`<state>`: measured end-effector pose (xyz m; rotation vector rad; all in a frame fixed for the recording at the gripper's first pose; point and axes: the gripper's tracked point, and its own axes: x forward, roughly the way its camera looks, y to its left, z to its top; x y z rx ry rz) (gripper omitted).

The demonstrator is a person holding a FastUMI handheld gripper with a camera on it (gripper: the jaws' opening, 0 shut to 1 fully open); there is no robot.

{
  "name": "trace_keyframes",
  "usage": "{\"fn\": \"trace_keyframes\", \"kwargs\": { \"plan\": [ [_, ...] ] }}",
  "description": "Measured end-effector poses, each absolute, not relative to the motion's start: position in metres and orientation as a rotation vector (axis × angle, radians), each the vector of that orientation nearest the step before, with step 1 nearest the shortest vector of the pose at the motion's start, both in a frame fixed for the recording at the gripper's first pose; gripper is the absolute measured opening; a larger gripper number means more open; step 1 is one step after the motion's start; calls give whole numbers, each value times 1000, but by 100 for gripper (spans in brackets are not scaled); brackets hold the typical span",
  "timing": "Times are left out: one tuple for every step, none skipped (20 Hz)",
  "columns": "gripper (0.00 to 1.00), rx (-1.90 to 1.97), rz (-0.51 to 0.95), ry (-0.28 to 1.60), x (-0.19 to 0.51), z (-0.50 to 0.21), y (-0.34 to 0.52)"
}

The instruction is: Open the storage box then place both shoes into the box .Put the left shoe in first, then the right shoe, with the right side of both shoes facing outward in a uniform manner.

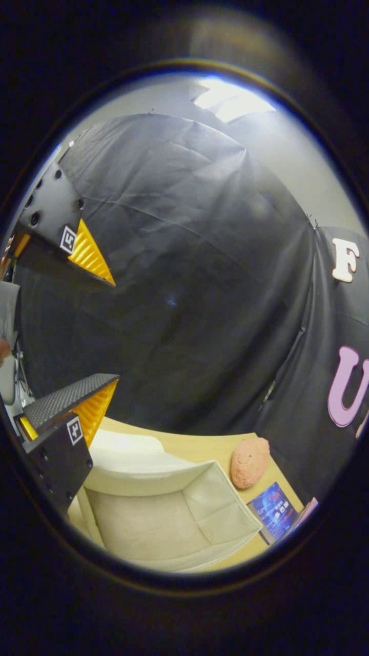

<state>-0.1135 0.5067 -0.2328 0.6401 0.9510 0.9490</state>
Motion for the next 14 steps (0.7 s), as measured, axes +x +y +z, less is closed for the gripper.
{"fn": "trace_keyframes", "kwargs": {
  "plan": [
    [98, 629, 938, 923, -107, -230, 500],
    [98, 617, 924, 901, -100, -228, 492],
    [98, 605, 908, 881, -94, -225, 482],
    [98, 595, 891, 856, -87, -220, 470],
    [98, 585, 870, 828, -78, -215, 457],
    [98, 572, 848, 801, -69, -211, 442],
    [98, 556, 828, 774, -61, -207, 426],
    [98, 531, 800, 747, -54, -207, 409],
    [98, 496, 764, 721, -46, -209, 390],
    [98, 456, 723, 701, -37, -213, 368],
    [98, 415, 680, 686, -29, -217, 347],
    [98, 375, 636, 679, -24, -223, 324],
    [98, 336, 592, 677, -20, -228, 302],
    [98, 294, 552, 679, -16, -235, 279]
  ]
}}
